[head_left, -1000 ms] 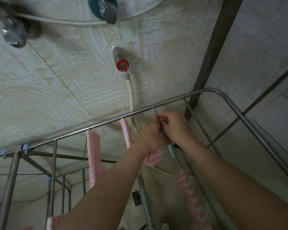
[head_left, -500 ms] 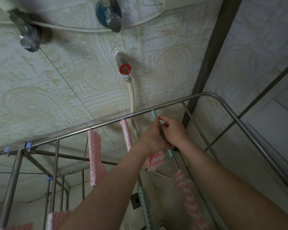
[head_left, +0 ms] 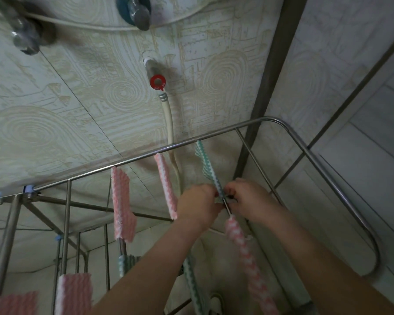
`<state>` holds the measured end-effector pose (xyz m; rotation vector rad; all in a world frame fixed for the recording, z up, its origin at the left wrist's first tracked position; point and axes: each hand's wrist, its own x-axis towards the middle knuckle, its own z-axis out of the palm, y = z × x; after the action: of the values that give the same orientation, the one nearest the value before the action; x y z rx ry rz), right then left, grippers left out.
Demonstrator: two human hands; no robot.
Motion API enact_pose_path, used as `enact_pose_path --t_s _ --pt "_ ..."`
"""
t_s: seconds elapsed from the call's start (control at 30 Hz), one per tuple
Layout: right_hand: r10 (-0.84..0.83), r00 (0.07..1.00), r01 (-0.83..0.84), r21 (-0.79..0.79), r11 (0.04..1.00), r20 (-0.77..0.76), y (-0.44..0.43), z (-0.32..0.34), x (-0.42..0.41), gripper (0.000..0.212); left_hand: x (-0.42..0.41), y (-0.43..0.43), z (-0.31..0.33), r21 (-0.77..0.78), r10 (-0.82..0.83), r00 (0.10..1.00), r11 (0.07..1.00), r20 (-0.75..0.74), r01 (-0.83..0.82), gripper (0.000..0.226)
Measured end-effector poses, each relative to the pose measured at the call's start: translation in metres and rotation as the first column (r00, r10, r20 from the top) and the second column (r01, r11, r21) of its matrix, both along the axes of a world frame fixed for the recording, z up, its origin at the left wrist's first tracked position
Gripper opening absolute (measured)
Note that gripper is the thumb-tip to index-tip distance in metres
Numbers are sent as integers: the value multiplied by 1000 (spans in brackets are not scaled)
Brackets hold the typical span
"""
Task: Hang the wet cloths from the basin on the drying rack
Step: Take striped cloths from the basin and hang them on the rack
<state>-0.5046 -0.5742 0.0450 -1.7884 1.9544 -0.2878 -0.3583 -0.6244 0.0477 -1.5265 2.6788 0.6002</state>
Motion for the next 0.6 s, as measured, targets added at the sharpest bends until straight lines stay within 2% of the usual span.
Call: enact_pose_path --t_s 0.1,0.17,0.33,0.43,0.53,0.6 --pt "-6 1000 8 -107 994 14 0 0 5 13 -1 2 -6 -77 10 1000 997 8 -10 30" --pt "-9 1000 8 -147 989 -7 1 -1 6 13 -1 4 -7 -87 11 1000 996 -21 -13 28" --pt "-41 996 19 -265 964 -77 3 -8 4 11 -3 5 -5 -34 46 997 998 -63 -48 24" --pt "-44 994 17 -267 964 -96 5 -10 5 12 -4 4 -3 2 54 998 999 -43 -54 20" --pt "-84 993 65 -199 978 -87 10 -10 2 31 3 2 9 115 111 990 988 -82 -101 16" --pt "-223 974 226 -106 968 35 15 -2 -4 34 15 0 27 288 198 964 947 -179 -141 20"
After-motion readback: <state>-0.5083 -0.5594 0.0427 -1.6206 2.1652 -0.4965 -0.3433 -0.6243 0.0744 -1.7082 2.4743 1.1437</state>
